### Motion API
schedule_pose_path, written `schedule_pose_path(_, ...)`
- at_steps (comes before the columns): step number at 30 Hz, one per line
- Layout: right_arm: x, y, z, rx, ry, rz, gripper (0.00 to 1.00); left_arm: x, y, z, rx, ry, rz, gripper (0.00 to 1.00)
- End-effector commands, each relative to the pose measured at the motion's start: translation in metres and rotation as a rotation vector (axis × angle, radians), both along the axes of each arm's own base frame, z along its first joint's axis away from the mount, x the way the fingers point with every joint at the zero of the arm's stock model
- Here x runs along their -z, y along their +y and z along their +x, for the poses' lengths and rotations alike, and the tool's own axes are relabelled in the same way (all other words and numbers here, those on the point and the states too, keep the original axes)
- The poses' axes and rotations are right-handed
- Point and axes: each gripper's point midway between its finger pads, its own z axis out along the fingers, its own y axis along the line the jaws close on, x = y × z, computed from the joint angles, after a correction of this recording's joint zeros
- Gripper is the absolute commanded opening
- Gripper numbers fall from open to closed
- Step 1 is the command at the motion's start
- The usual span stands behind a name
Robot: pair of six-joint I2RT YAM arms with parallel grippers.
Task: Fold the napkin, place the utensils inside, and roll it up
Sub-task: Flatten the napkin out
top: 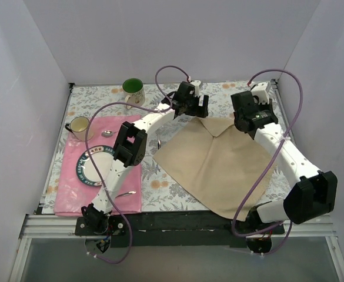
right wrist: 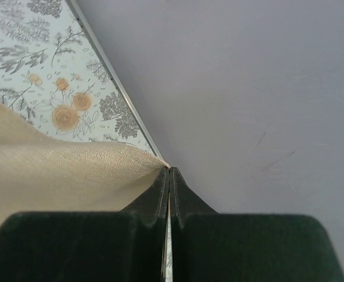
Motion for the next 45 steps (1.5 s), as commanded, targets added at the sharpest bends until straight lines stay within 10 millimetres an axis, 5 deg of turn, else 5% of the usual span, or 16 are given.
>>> schedule_pose_path(1,0.005,-0.035,0.024,0.137,-0.138,0.051,0.01,-0.159,0.027,0.005,-0.065,-0.304,-0.070,0.90)
schedule_pose_path(7,0.076,-0.087,0.056,0.238,0.013,0.075,0.01,-0.103,0.026,-0.032,0.020,-0.174,-0.059,0.74)
schedule_pose_path(8,0.102,-0.095,0.052,0.272,0.124,0.055,0.01,-0.102,0.026,-0.036,0.027,-0.168,-0.072,0.73)
schedule_pose_path(9,0.095,-0.102,0.057,0.324,0.112,0.065,0.05,-0.100,0.028,-0.046,0.029,-0.150,-0.081,0.73)
schedule_pose_path(12,0.112,-0.091,0.053,0.332,0.216,0.054,0.62,-0.118,0.038,-0.058,-0.015,-0.128,-0.122,0.74)
schedule_pose_path(13,0.113,-0.082,0.052,0.311,0.217,0.049,0.87,-0.109,0.042,-0.065,-0.024,-0.096,-0.114,0.74)
schedule_pose_path(14,0.105,-0.073,0.053,0.276,0.194,0.064,0.95,-0.106,0.046,-0.071,-0.052,-0.049,-0.124,0.72)
schedule_pose_path(19,0.119,0.055,0.081,-0.159,0.144,0.664,0.94,-0.091,0.056,-0.121,-0.016,0.122,-0.162,0.66)
schedule_pose_path(22,0.109,0.109,0.101,-0.304,-0.009,0.944,0.91,-0.103,0.062,-0.142,0.007,0.131,-0.214,0.65)
schedule_pose_path(24,0.124,0.120,0.098,-0.288,-0.023,1.031,0.90,-0.094,0.067,-0.158,0.010,0.165,-0.218,0.67)
schedule_pose_path(28,0.132,0.142,0.110,-0.253,-0.096,1.205,0.83,-0.097,0.071,-0.177,0.024,0.167,-0.218,0.91)
schedule_pose_path(30,0.139,0.149,0.109,-0.245,-0.103,1.266,0.71,-0.098,0.074,-0.188,0.030,0.168,-0.216,0.91)
schedule_pose_path(31,0.141,0.150,0.109,-0.226,-0.103,1.287,0.57,-0.098,0.075,-0.191,0.032,0.167,-0.216,0.90)
schedule_pose_path(39,0.175,0.136,0.093,-0.084,-0.104,1.279,0.63,-0.099,0.078,-0.201,0.037,0.172,-0.222,0.88)
schedule_pose_path(45,0.194,0.146,0.099,-0.118,-0.078,1.320,0.55,-0.105,0.075,-0.200,0.051,0.162,-0.230,0.88)
